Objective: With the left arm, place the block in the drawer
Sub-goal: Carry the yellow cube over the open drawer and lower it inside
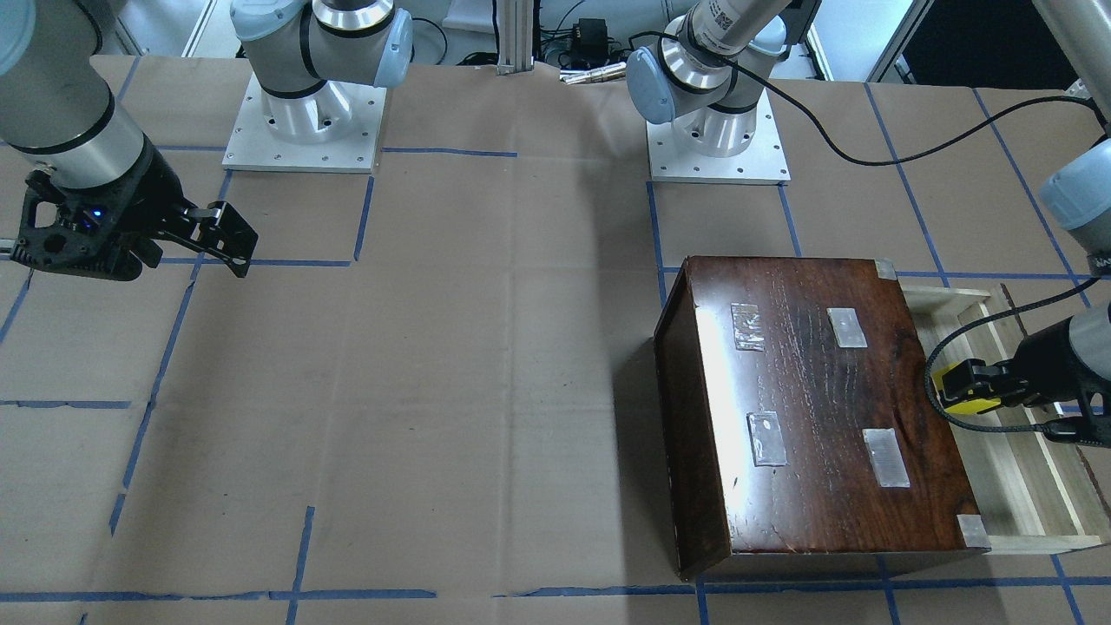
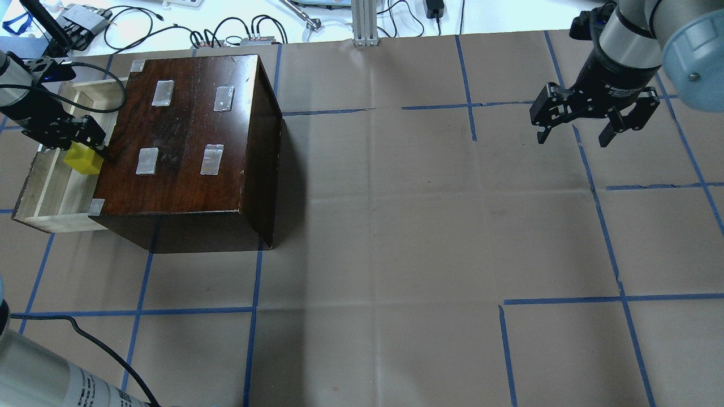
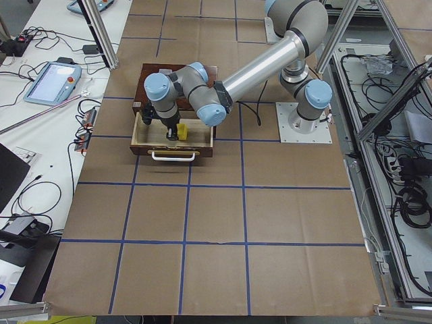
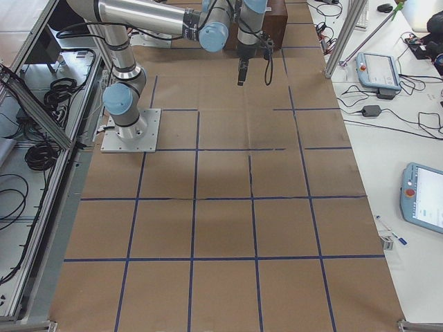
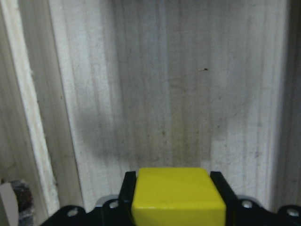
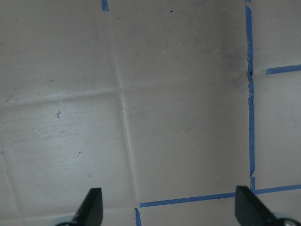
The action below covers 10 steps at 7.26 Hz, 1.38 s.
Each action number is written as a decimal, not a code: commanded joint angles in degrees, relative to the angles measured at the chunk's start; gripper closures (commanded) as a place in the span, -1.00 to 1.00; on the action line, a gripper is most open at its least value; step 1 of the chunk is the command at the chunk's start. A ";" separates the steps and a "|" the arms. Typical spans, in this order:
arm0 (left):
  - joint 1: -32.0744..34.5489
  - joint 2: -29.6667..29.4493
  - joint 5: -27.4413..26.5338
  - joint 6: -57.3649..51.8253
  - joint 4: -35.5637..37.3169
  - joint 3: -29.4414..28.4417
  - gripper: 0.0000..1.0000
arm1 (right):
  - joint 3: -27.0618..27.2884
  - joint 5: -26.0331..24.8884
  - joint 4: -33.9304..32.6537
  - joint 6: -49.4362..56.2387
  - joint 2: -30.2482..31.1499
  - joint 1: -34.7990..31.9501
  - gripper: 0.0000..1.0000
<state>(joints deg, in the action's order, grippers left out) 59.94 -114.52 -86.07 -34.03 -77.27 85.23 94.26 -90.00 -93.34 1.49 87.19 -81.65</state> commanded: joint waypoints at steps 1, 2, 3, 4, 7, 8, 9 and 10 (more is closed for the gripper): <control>0.00 -0.44 0.12 0.02 0.37 0.11 0.68 | 0.04 0.00 0.00 0.00 0.00 0.00 -1.00; 0.00 -0.44 0.03 0.02 0.37 0.20 0.18 | 0.04 0.00 0.00 -0.08 -0.09 0.00 -1.00; 0.00 -0.44 -0.14 0.02 0.37 0.20 -0.37 | 0.04 0.00 0.00 -0.08 0.00 0.00 -1.00; 0.00 -0.36 -0.15 0.02 0.37 0.11 -0.69 | 0.04 0.00 0.00 0.00 0.00 0.00 -1.00; 0.09 1.83 -0.67 -0.07 -0.07 -1.55 -0.70 | 0.04 0.00 0.00 0.00 0.00 0.00 -1.00; 0.09 3.84 -0.67 -0.07 -0.60 -2.34 -0.79 | 0.04 0.00 0.00 0.00 0.00 0.00 -1.00; 0.18 6.56 -0.76 -0.16 -0.86 -2.61 -0.98 | 0.04 0.00 0.00 0.00 0.00 0.00 -1.00; 0.70 9.81 -0.76 -0.16 -1.21 -2.53 -0.98 | -0.04 0.00 0.00 0.00 0.00 0.00 -1.00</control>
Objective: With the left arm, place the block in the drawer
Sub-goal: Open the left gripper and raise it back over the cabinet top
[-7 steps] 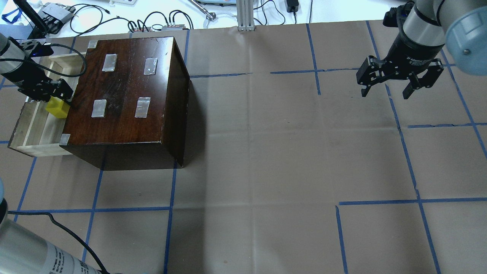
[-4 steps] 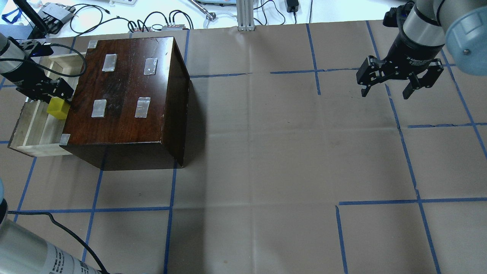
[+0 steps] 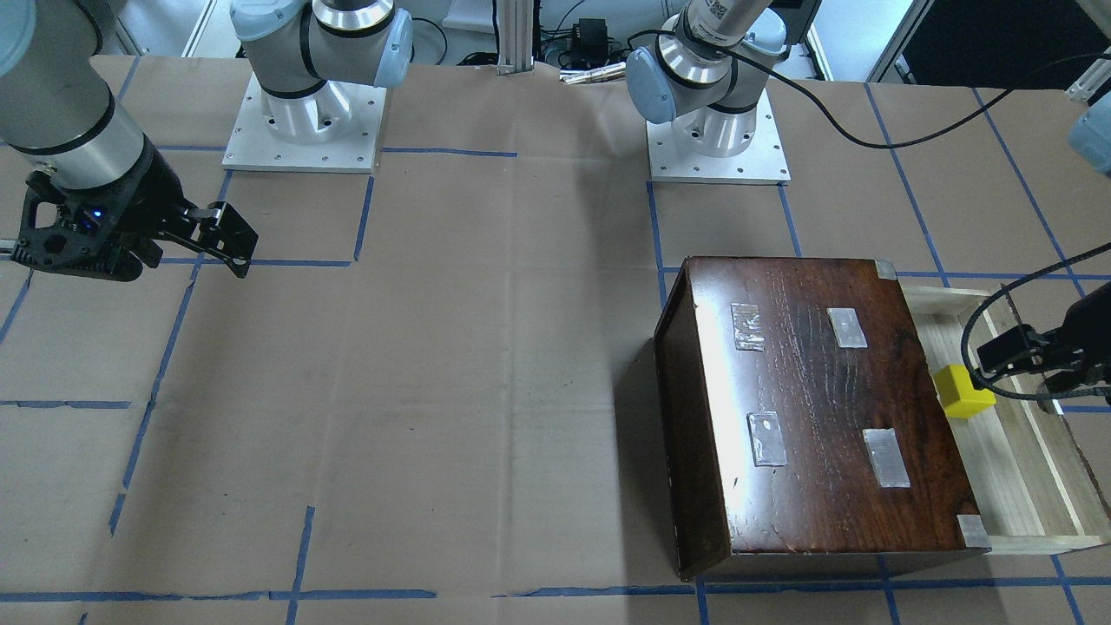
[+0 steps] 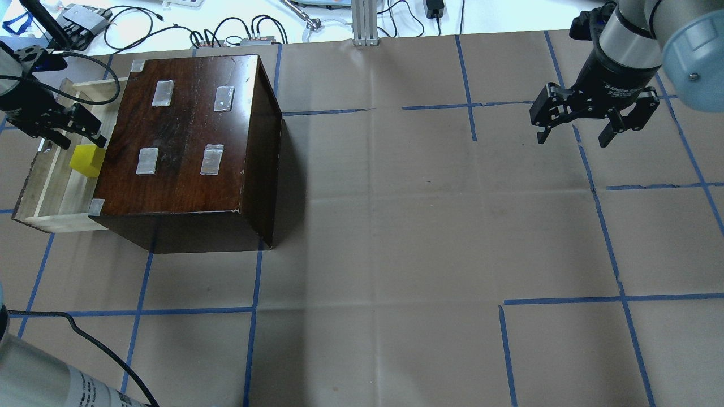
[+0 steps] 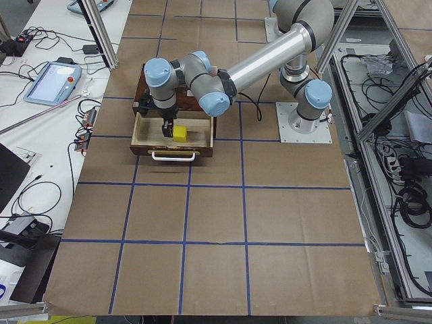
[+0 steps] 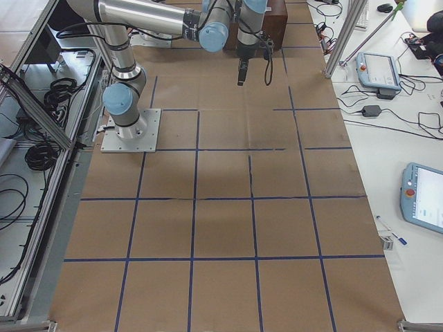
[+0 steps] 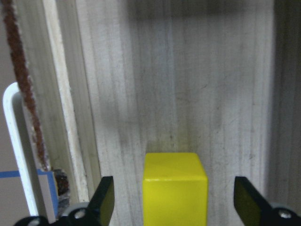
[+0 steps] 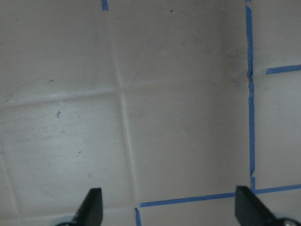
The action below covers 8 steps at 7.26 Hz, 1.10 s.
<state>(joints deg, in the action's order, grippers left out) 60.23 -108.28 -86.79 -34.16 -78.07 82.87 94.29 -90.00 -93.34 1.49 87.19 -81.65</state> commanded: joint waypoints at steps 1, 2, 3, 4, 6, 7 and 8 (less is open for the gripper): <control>2.41 6.39 0.04 2.49 -5.37 0.36 -0.98 | -0.07 0.00 0.00 0.00 0.00 0.00 -1.00; 5.65 8.59 -0.04 10.61 -14.82 -0.25 -0.98 | 0.02 0.00 0.00 0.00 0.00 0.00 -1.00; 9.60 11.40 0.04 16.08 -17.09 0.36 -0.98 | -0.07 0.00 0.00 0.00 0.00 0.00 -1.00; 14.08 13.77 -0.56 19.71 -17.29 0.89 -0.98 | 0.02 0.00 0.00 0.00 0.00 0.00 -1.00; 23.13 15.37 -0.40 30.51 -19.65 0.98 -0.98 | 0.02 0.00 0.00 0.00 0.00 0.00 -1.00; 27.61 15.90 -0.57 32.47 -19.75 1.94 -0.98 | 0.02 0.00 0.00 -0.08 0.00 0.00 -1.00; 30.70 15.99 -0.48 35.18 -18.79 3.51 -0.98 | 0.02 0.00 0.00 -0.08 0.00 0.00 -1.00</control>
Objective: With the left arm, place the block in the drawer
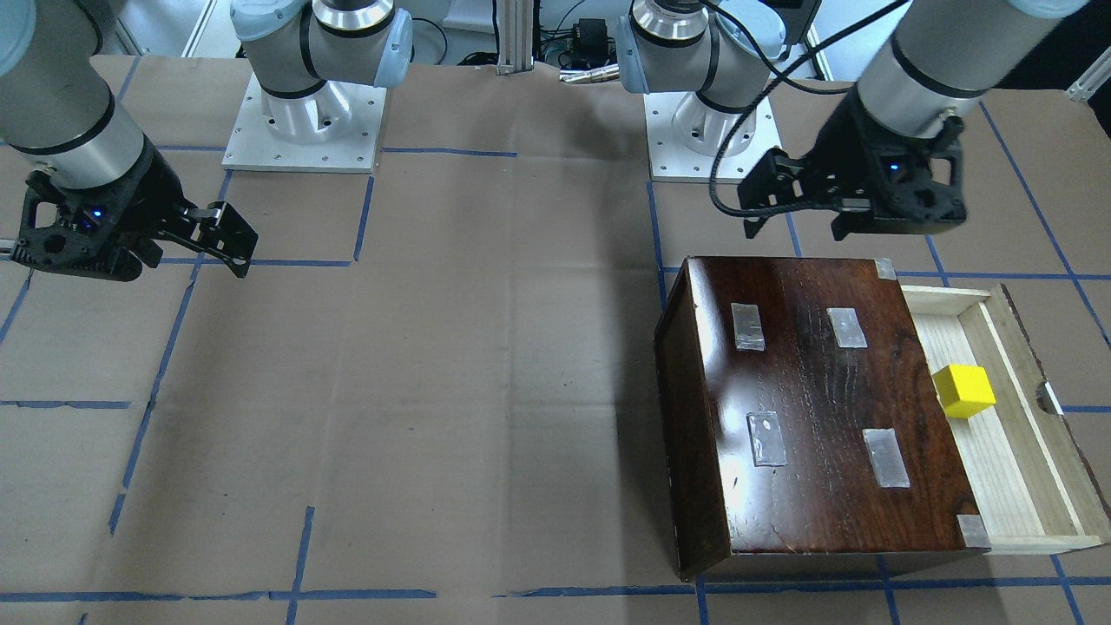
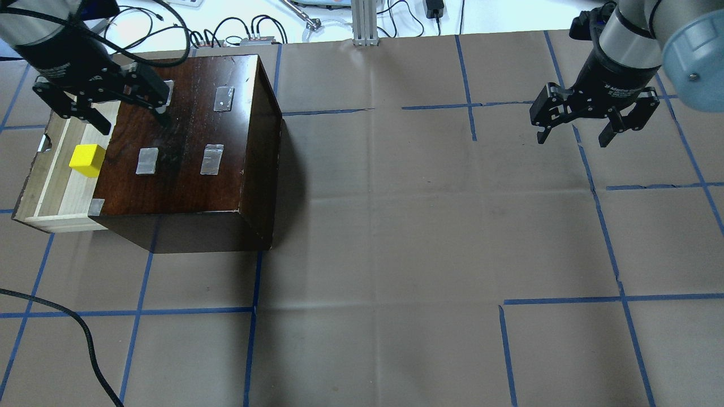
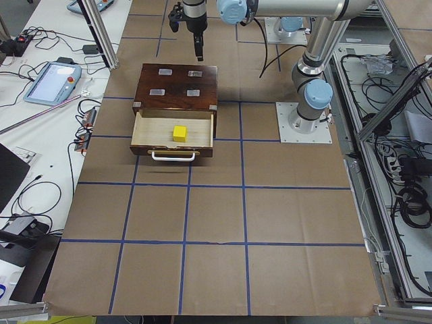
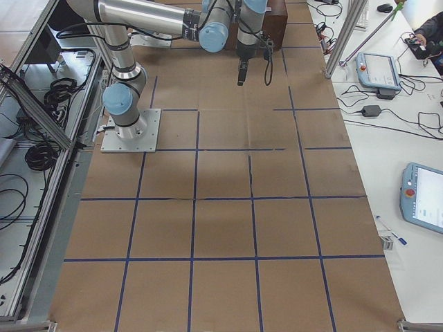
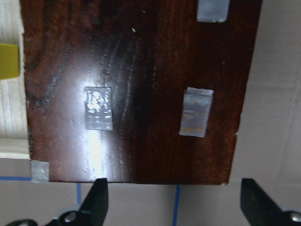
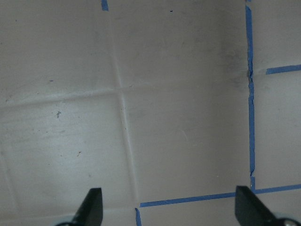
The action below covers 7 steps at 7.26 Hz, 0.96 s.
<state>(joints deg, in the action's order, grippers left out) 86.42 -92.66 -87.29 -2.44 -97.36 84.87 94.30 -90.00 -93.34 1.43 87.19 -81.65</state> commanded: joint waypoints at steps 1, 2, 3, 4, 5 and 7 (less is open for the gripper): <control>4.90 0.38 0.37 3.49 0.85 2.57 -0.98 | 0.00 0.00 0.00 0.06 0.00 0.00 -1.00; 4.81 0.20 0.11 1.93 1.03 2.58 -0.98 | 0.00 0.00 0.00 -0.02 0.00 0.00 -1.00; 4.73 -0.15 0.02 -0.87 1.82 2.84 -0.98 | 0.00 0.00 0.00 -0.02 0.00 0.00 -1.00; 4.64 -0.41 0.10 -4.04 2.00 2.84 -0.98 | 0.00 0.00 0.00 0.06 0.00 0.00 -1.00; 4.64 -0.85 0.19 -3.46 2.00 2.84 -0.98 | 0.00 0.00 0.00 0.06 0.00 0.00 -1.00; 4.55 -1.03 0.19 -3.80 1.91 2.93 -0.98 | 0.00 0.00 0.00 0.06 0.00 0.00 -1.00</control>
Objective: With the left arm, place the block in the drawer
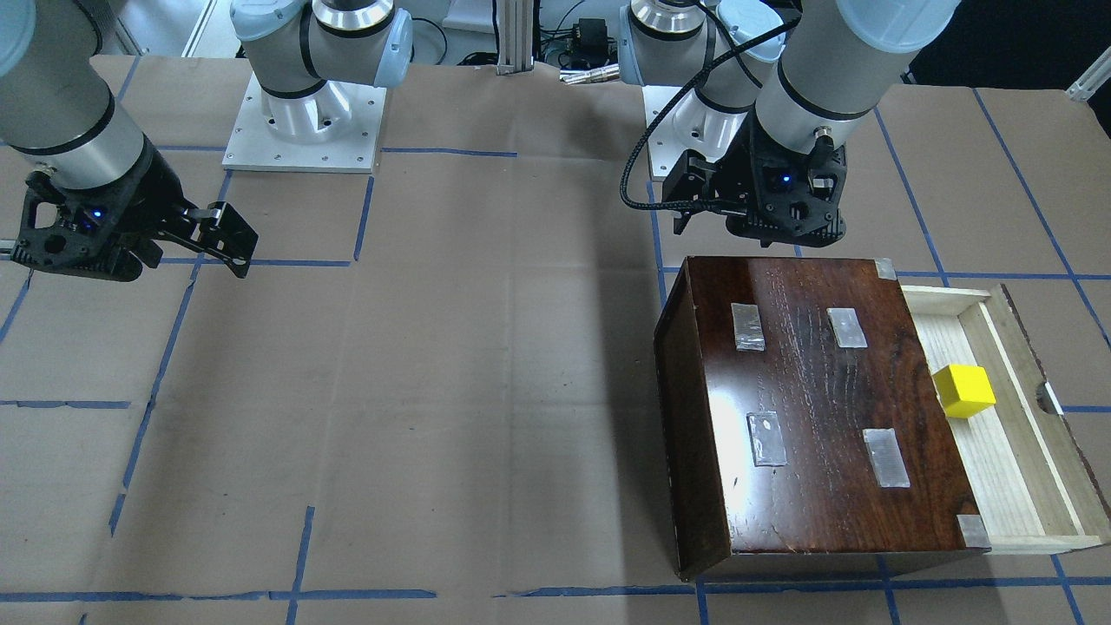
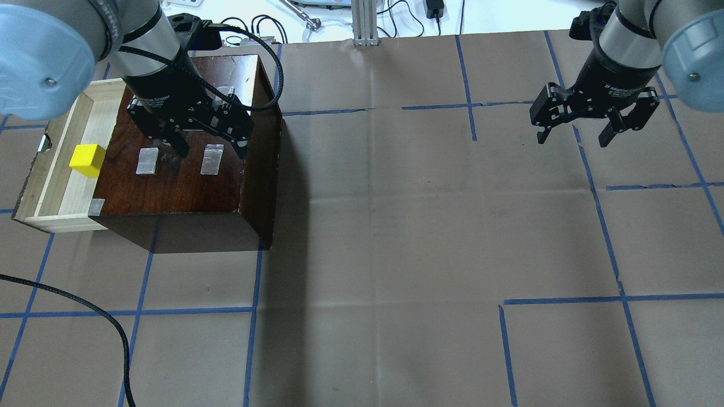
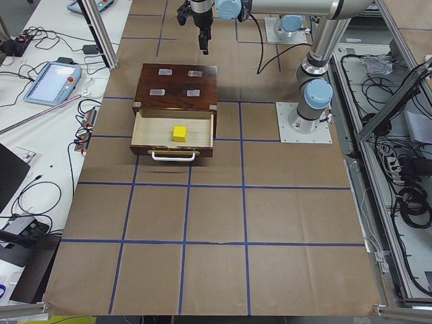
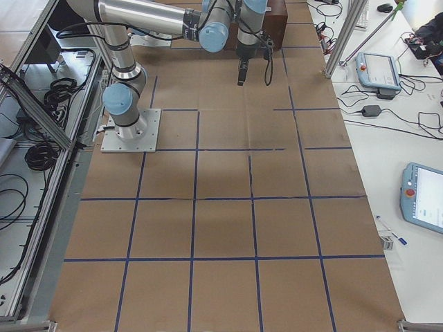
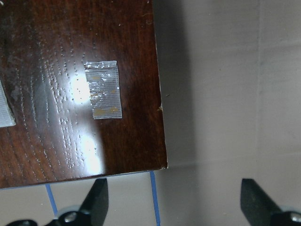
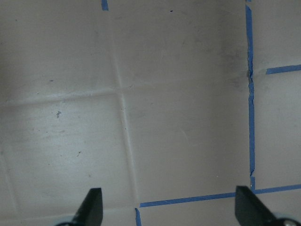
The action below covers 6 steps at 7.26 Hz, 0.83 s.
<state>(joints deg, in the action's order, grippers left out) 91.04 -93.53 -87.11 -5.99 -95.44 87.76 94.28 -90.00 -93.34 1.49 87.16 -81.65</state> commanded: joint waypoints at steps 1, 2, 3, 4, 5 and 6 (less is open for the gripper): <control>-0.07 -0.34 -0.08 -0.25 -0.01 0.04 -0.98 | -0.06 0.00 0.00 0.00 0.03 0.00 -1.00; -0.07 -0.43 -0.08 0.18 -0.01 0.04 -0.98 | 0.03 0.00 0.00 0.00 0.03 0.00 -1.00; -0.07 -0.43 -0.08 0.10 -0.01 0.04 -0.98 | 0.03 0.00 0.00 0.00 0.03 0.00 -1.00; -0.07 -0.43 -0.08 0.01 -0.01 0.04 -0.98 | -0.06 0.00 0.00 -0.08 -0.06 0.00 -1.00; -0.07 -0.43 -0.08 0.01 -0.01 0.04 -0.98 | 0.03 0.00 0.00 -0.08 0.03 0.00 -1.00; -0.07 -0.43 -0.08 0.01 -0.01 0.04 -0.98 | 0.03 0.00 0.00 0.00 0.03 0.00 -1.00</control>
<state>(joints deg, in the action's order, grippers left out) 90.97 -93.95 -87.19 -5.97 -95.45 87.80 94.28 -90.00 -93.34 1.44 87.17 -81.65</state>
